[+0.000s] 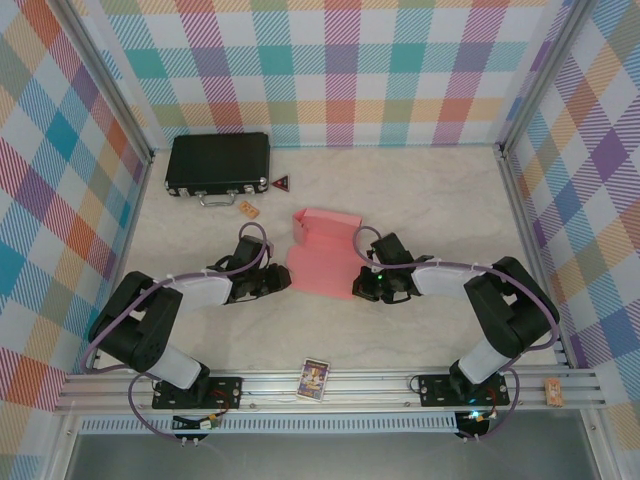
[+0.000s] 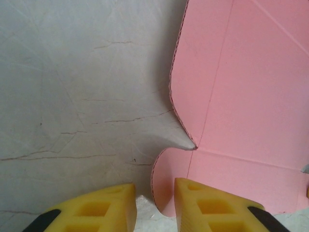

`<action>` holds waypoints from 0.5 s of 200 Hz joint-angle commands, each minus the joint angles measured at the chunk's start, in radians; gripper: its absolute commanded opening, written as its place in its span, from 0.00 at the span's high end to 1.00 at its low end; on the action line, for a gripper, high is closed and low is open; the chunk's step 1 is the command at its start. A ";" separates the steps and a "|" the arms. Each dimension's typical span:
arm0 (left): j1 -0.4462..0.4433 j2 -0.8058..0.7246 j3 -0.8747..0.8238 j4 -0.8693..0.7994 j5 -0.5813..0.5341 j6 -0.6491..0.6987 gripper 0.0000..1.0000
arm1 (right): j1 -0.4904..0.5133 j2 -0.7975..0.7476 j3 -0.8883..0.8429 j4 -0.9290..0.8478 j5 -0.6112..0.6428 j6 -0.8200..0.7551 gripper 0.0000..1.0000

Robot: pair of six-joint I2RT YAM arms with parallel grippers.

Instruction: Fold the paper box

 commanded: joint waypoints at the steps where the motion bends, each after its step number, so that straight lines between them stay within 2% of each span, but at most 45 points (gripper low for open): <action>1: -0.053 0.132 0.022 0.279 0.201 -0.018 0.76 | -0.002 0.028 -0.023 -0.007 -0.017 0.011 0.97; 41: -0.051 0.141 0.032 0.301 0.224 -0.024 0.82 | -0.003 0.031 -0.023 -0.003 -0.022 0.013 0.97; 71: -0.052 0.116 0.045 0.253 0.194 -0.009 0.91 | -0.003 0.021 -0.021 -0.017 -0.013 0.009 0.96; 100: -0.052 0.066 0.075 0.106 0.134 0.050 1.00 | -0.003 -0.034 -0.009 -0.091 0.056 -0.008 0.83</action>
